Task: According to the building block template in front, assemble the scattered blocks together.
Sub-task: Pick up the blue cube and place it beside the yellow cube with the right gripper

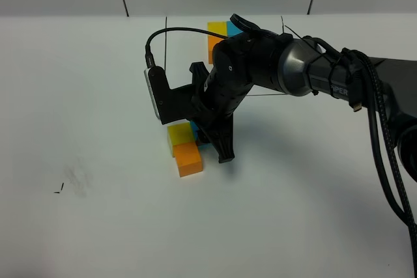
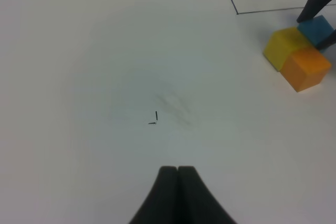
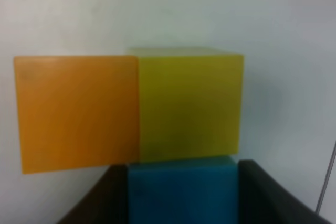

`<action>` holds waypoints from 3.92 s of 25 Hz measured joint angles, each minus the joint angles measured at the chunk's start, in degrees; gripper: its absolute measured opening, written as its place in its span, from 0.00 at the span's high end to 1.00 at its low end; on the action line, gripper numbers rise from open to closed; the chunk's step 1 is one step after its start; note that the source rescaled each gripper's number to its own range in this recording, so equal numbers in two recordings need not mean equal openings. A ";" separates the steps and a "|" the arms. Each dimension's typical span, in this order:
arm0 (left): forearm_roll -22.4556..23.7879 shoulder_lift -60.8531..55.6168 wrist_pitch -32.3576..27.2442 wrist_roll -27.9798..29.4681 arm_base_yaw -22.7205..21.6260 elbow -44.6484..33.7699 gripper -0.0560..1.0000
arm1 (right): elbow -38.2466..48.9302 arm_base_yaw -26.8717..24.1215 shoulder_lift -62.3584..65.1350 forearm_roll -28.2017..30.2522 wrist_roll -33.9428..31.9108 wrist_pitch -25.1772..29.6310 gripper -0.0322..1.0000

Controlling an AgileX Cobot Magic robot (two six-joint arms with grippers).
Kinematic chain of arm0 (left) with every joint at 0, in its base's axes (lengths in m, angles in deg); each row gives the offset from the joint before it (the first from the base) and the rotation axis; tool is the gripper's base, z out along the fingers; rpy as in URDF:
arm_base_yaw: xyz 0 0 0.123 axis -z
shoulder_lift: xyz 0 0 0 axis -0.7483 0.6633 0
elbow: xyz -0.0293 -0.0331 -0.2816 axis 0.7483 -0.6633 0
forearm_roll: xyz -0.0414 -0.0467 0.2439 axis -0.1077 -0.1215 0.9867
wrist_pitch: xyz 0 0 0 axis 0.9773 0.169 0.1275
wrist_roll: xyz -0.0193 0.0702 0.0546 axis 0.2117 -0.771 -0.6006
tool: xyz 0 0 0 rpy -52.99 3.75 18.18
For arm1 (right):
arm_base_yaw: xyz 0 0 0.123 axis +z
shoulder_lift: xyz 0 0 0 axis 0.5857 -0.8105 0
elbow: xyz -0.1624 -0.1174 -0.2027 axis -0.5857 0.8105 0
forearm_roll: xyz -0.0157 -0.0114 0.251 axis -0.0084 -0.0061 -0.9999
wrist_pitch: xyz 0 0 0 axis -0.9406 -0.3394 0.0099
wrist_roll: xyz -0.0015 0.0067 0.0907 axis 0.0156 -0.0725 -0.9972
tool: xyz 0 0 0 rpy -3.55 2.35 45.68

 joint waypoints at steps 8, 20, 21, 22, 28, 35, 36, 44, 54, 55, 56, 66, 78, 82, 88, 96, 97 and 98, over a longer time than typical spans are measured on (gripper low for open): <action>0.00 0.00 0.00 0.00 0.00 0.00 0.95 | 0.00 0.00 0.00 -0.04 0.26 -0.65 0.47; 0.00 0.00 0.00 0.00 0.00 0.00 0.95 | 0.00 0.00 -0.70 -0.10 0.72 -1.99 0.47; 0.00 0.00 0.00 0.00 0.00 0.00 0.95 | 0.00 0.00 -0.89 -0.16 0.72 -2.22 0.47; 0.00 0.00 0.00 0.00 0.00 0.00 0.95 | 0.00 0.00 -1.05 -0.16 0.72 -2.37 0.47; 0.00 0.00 0.00 0.00 0.00 0.00 0.95 | -0.02 0.00 -1.12 -0.45 0.77 -2.51 0.47; 0.00 0.00 0.00 0.00 0.00 0.00 0.95 | -0.14 0.00 -1.54 -1.02 0.71 -2.90 0.47; 0.00 0.00 0.00 0.00 0.00 0.00 0.95 | -0.20 0.00 -1.54 -1.16 0.71 -3.06 0.47; 0.00 0.00 0.00 0.00 0.00 0.00 0.95 | -0.20 0.00 -1.58 -1.53 0.71 -3.62 0.47; 0.00 0.00 0.00 0.00 0.00 0.00 0.95 | -0.20 0.00 -1.60 -1.64 0.71 -3.94 0.47; 0.00 0.00 0.00 0.00 0.00 0.00 0.95 | -0.20 0.00 -1.60 -1.64 0.71 -3.94 0.47; 0.00 0.00 0.00 0.00 0.00 0.00 0.95 | -0.20 0.00 -1.60 -1.64 0.52 -3.94 0.47; 0.00 0.00 0.00 0.00 0.00 0.00 0.95 | -0.52 0.00 -1.60 -1.91 -1.64 -1.90 0.47; 0.00 0.00 0.00 0.00 0.00 0.00 0.95 | -0.58 0.00 -1.60 -1.93 -1.94 -1.28 0.47; 0.00 0.00 0.00 0.00 0.00 0.00 0.95 | -0.58 0.00 -1.60 -1.74 -1.94 -1.08 0.47; 0.00 0.00 0.00 0.00 0.00 0.00 0.95 | -0.58 0.00 -1.65 -1.20 -2.55 -0.80 0.42; 0.00 0.00 0.00 0.00 0.00 0.00 0.95 | -0.53 0.00 -2.29 -0.64 -3.30 -0.56 0.06; 0.00 0.00 0.00 0.00 0.00 0.00 0.95 | -0.53 0.00 -2.29 -0.57 -3.61 -0.56 0.04; 0.00 0.00 0.00 0.00 0.00 0.00 0.95 | -0.53 0.00 -2.29 -0.49 -3.90 -0.56 0.03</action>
